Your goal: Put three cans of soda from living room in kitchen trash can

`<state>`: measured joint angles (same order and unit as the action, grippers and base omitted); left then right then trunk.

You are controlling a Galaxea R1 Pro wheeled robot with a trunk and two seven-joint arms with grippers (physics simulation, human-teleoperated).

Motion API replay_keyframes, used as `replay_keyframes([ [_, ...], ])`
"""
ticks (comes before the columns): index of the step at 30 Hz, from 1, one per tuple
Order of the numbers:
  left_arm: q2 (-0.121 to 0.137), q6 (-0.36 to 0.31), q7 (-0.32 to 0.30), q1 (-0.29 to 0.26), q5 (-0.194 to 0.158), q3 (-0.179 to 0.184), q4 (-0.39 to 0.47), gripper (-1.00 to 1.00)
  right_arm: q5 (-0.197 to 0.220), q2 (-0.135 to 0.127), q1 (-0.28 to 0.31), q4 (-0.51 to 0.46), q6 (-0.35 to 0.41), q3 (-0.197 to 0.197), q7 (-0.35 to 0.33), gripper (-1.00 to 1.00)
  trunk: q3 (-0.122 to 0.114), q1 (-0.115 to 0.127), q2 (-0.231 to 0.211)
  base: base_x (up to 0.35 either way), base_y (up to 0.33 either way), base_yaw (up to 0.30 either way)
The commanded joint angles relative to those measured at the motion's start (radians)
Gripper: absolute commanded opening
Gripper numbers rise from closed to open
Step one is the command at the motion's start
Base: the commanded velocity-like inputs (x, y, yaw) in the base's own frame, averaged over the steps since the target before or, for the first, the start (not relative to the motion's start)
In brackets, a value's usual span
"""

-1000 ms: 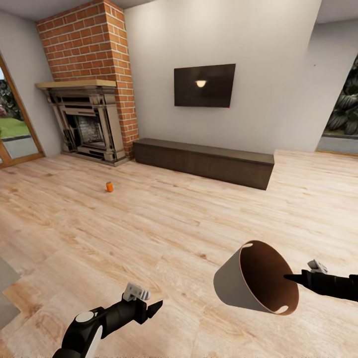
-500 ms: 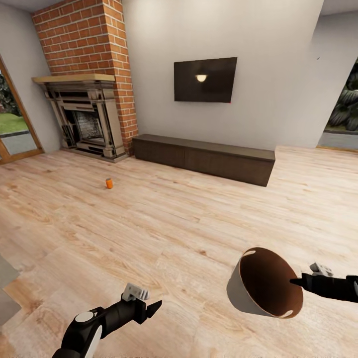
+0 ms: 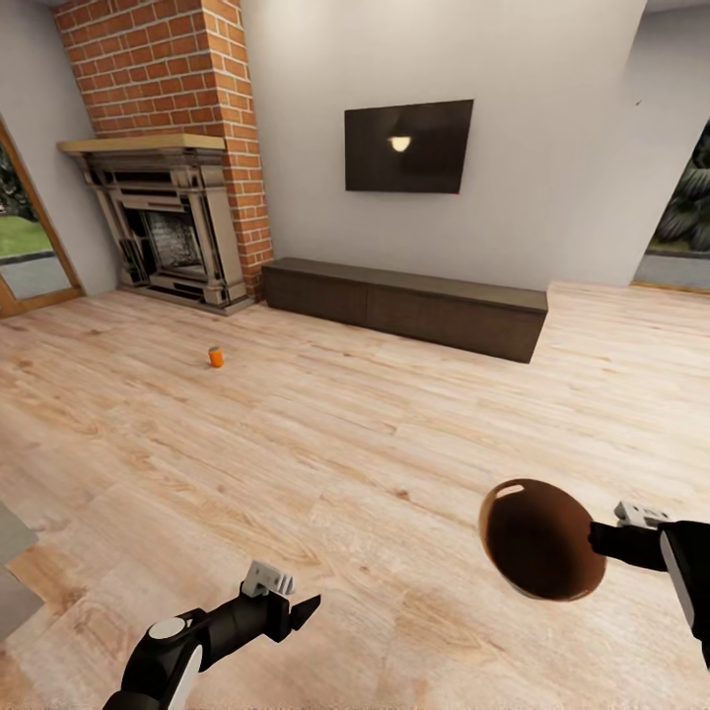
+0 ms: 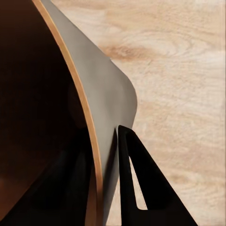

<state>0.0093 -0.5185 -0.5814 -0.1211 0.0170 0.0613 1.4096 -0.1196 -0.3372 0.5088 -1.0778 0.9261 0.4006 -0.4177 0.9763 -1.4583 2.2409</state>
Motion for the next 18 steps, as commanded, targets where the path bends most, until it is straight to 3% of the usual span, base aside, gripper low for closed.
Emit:
replay_keyframes([
  [1, 0.000, 0.000, 0.000, 0.000, 0.000, 0.000, 0.000, 1.00, 0.035, 0.002, -0.002, -0.009, 0.011, 0.000, 0.000, -1.00, 0.002, 0.000, 0.000, 0.000, 0.000, 0.000],
  [4, 0.000, 0.000, 0.000, 0.000, 0.001, 0.000, 0.000, 1.00, 0.035, 0.004, -0.024, -0.051, 0.019, 0.000, 0.009, -1.00, 0.006, 0.000, 0.000, 0.000, 0.000, 0.000],
  [5, 0.000, 0.000, 0.000, 0.000, 0.001, 0.000, 0.000, 1.00, 0.035, 0.015, -0.045, -0.107, 0.051, 0.000, 0.029, -1.00, 0.008, 0.000, 0.000, 0.000, 0.000, 0.000],
  [10, 0.000, 0.000, 0.000, 0.000, 0.001, 0.000, 0.000, 1.00, 0.030, 0.028, -0.053, -0.160, 0.069, 0.000, 0.097, -1.00, 0.016, 0.000, 0.000, 0.000, 0.000, 0.000],
  [12, 0.001, 0.000, 0.001, 0.000, 0.001, -0.001, 0.000, 1.00, 0.027, 0.037, -0.051, -0.257, 0.092, 0.000, 0.157, -1.00, 0.020, 0.000, 0.000, 0.000, 0.000, 0.000],
  [13, 0.001, 0.000, 0.001, 0.000, 0.002, -0.002, 0.000, 1.00, 0.025, 0.081, -0.050, -0.328, 0.121, 0.000, 0.225, -1.00, 0.021, 0.000, 0.000, 0.000, 0.000, 0.000],
  [14, 0.001, 0.000, 0.003, 0.000, 0.003, -0.003, 0.000, 1.00, 0.025, 0.107, -0.050, -0.351, 0.121, 0.000, 0.271, -1.00, 0.023, 0.000, 0.000, 0.000, 0.000, 0.000],
  [18, 0.003, -0.001, 0.007, 0.000, 0.003, -0.004, 0.000, 1.00, 0.026, 0.162, -0.050, -0.391, 0.121, 0.000, 0.408, -1.00, 0.029, 0.000, 0.000, 0.000, 0.000, 0.000],
])
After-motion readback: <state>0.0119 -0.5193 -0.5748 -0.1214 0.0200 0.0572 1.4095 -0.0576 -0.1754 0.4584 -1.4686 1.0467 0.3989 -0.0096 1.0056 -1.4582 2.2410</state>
